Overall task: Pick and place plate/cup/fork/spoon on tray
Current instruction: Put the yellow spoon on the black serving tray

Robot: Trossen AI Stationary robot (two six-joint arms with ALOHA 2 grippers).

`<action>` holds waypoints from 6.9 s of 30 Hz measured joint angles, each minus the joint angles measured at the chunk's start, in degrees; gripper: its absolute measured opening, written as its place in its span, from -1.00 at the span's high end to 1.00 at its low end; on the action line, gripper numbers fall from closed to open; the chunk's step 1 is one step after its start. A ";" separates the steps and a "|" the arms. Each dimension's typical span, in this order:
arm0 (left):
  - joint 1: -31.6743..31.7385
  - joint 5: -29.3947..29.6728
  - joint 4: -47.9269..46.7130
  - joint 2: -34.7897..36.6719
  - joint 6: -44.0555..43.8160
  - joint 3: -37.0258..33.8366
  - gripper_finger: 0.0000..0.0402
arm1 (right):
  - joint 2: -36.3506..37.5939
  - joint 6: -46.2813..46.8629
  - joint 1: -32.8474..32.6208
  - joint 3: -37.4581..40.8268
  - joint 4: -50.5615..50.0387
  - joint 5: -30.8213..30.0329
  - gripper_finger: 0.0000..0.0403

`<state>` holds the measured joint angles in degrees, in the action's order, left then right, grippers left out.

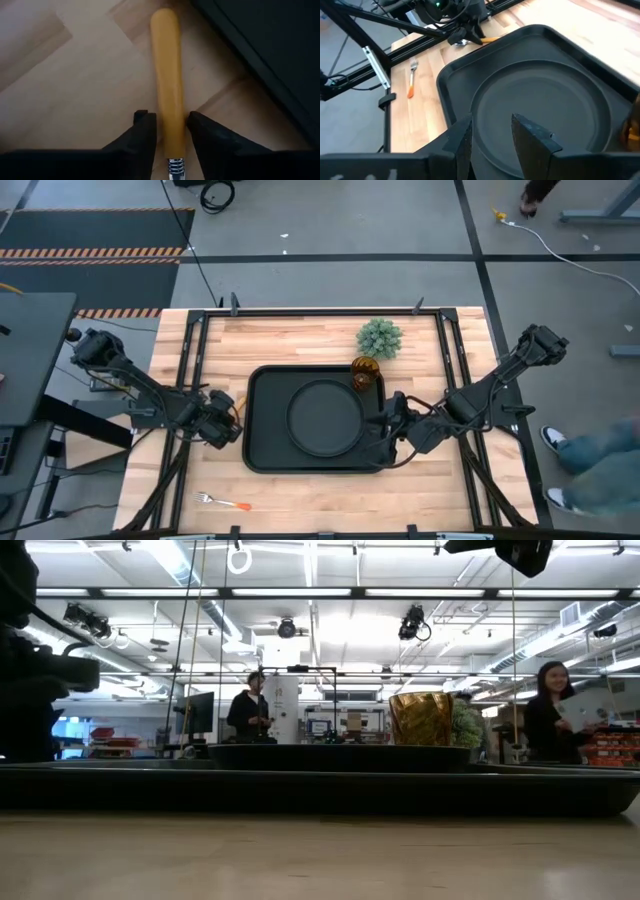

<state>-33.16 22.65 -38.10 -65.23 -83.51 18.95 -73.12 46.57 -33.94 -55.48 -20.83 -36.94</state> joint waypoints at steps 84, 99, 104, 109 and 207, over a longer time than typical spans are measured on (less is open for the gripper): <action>2.98 -38.56 -10.06 0.00 8.87 6.64 0.05 | 0.02 0.98 -0.25 0.00 0.62 5.17 0.30; 3.17 -45.36 -9.33 0.00 5.68 6.66 -0.54 | 0.02 -0.06 0.64 0.00 0.60 8.04 0.30; 0.44 -47.24 -7.87 0.00 3.14 6.66 -0.58 | 0.00 -1.14 1.14 0.00 0.25 8.14 0.30; -3.11 -41.08 -6.17 0.00 -0.41 6.66 -0.58 | 0.00 -1.73 1.14 0.00 0.20 8.16 0.30; 8.08 -30.14 -12.69 -2.84 21.20 6.86 -0.46 | 0.00 -8.11 5.82 0.00 0.64 11.24 0.30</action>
<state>-25.08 -7.49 -50.79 -68.07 -62.31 25.80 -73.12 38.47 -28.12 -55.48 -20.18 -25.70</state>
